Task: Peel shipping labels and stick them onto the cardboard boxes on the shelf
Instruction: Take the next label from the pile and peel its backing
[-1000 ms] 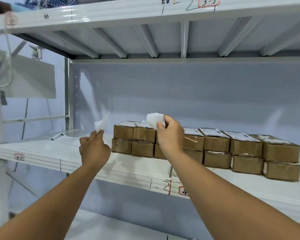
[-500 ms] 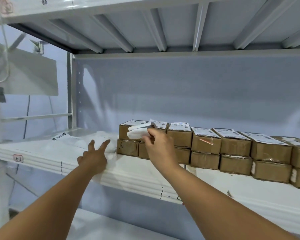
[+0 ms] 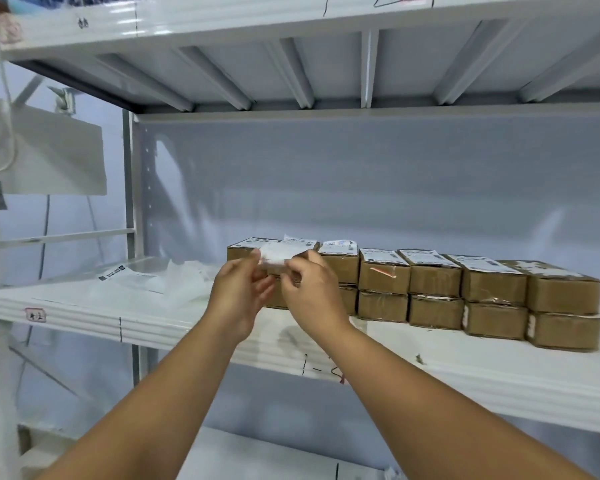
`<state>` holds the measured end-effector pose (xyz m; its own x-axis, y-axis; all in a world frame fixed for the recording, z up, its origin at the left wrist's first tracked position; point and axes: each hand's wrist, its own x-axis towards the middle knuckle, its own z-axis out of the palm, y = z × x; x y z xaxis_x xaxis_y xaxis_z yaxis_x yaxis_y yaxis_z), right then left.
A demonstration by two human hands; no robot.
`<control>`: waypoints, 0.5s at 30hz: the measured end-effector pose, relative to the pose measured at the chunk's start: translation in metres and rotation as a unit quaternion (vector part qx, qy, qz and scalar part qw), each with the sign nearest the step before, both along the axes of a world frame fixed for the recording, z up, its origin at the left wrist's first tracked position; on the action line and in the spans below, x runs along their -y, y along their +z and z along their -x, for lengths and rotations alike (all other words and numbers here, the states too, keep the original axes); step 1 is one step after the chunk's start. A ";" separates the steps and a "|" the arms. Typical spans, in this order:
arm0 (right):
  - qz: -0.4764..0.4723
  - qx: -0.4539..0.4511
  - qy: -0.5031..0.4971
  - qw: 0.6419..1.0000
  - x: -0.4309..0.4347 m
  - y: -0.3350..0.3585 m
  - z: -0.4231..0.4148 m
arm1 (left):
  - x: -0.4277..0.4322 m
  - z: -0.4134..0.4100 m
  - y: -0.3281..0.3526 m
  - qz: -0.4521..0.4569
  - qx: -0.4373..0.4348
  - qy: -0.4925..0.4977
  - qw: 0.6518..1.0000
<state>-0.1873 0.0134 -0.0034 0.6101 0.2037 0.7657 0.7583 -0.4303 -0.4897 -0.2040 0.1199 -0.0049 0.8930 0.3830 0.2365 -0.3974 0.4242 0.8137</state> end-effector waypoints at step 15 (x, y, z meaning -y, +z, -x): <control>-0.016 -0.077 0.063 0.995 0.066 0.024 0.039 | 0.081 0.030 0.041 0.000 0.029 -0.014 0.999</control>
<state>-0.2266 -0.0523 0.0201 0.6921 0.2632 0.6721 0.7199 -0.3194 -0.6163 -0.2335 0.0384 0.0359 0.8878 0.3586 0.2884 -0.4322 0.4349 0.7899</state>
